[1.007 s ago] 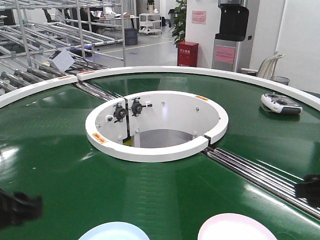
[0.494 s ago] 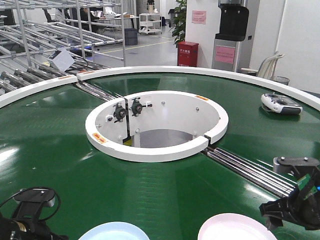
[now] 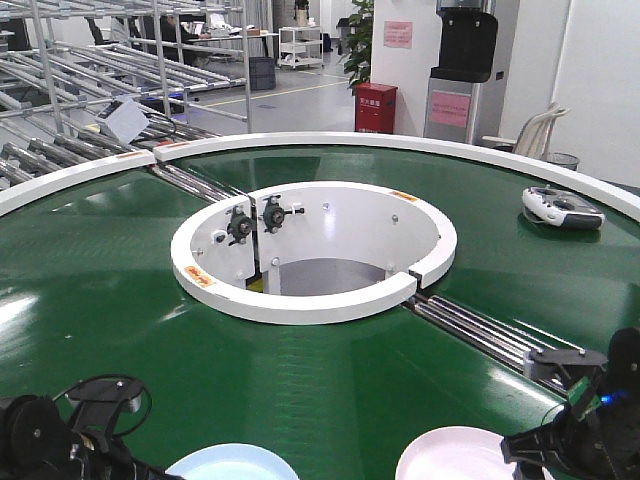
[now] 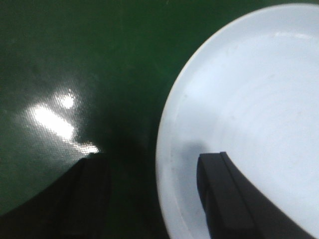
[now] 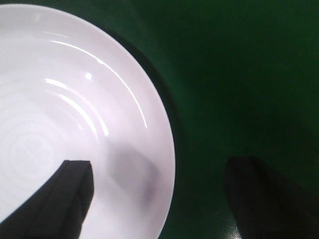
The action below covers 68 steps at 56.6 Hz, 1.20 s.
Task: Grab plate from conveyor and place on tray
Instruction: 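Lower left gripper to blue plate rim and right gripper to pink plate rim, then close both grippers on the plate rims and lift the plates upright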
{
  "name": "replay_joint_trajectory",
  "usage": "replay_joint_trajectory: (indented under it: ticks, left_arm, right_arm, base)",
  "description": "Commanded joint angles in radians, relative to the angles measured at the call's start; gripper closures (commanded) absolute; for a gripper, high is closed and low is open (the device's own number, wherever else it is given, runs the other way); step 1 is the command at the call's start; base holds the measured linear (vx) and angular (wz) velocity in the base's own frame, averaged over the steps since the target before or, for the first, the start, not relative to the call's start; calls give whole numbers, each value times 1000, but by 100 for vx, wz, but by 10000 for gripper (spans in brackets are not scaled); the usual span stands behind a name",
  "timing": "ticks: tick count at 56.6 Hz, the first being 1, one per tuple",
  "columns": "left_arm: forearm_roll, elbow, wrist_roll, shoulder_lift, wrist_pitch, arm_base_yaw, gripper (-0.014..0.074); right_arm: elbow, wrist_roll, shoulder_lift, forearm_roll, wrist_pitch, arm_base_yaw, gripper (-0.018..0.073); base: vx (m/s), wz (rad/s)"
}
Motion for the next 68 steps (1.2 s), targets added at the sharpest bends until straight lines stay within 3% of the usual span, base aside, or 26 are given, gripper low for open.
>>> replay_joint_trajectory:
  ticks: [1,10,17,23,31,33,49,68]
  left_arm:
    - [-14,-31,2,-18,-37,-6,94]
    - [-14,-31,2,10,-45,-6,97]
    - [-14,-31,2,20,-46,-6,144]
    - [-14,-31,2,20,-46,-6,273]
    - [-15,-31,2,20,-43,-6,562]
    - [-15,-31,2,20,-43,-6,605]
    - [-15,-31,2,-73,-61,-5,605]
    - [-15,-31,2,-368,-73,-5,603]
  right_arm:
    - [-33,-20,-8,-4,-33,3,-14]
    - [-33,-19,38,-7,-42,3,29]
    - [-33,-19,56,-7,-43,3,144]
    - [-33,-19,56,-7,-41,3,321]
    - [-34,-19,56,-6,-31,3,576]
    - [-34,-19,56,-5,-31,3,575]
    - [-34,-19,-23,-2,-31,3,571]
    - [-34,-7,-315,6,-25,3,571]
  base:
    - [0,0]
    - [0,0]
    - [0,0]
    - [0,0]
    - [0,0]
    - [0,0]
    - [0,0]
    - [0,0]
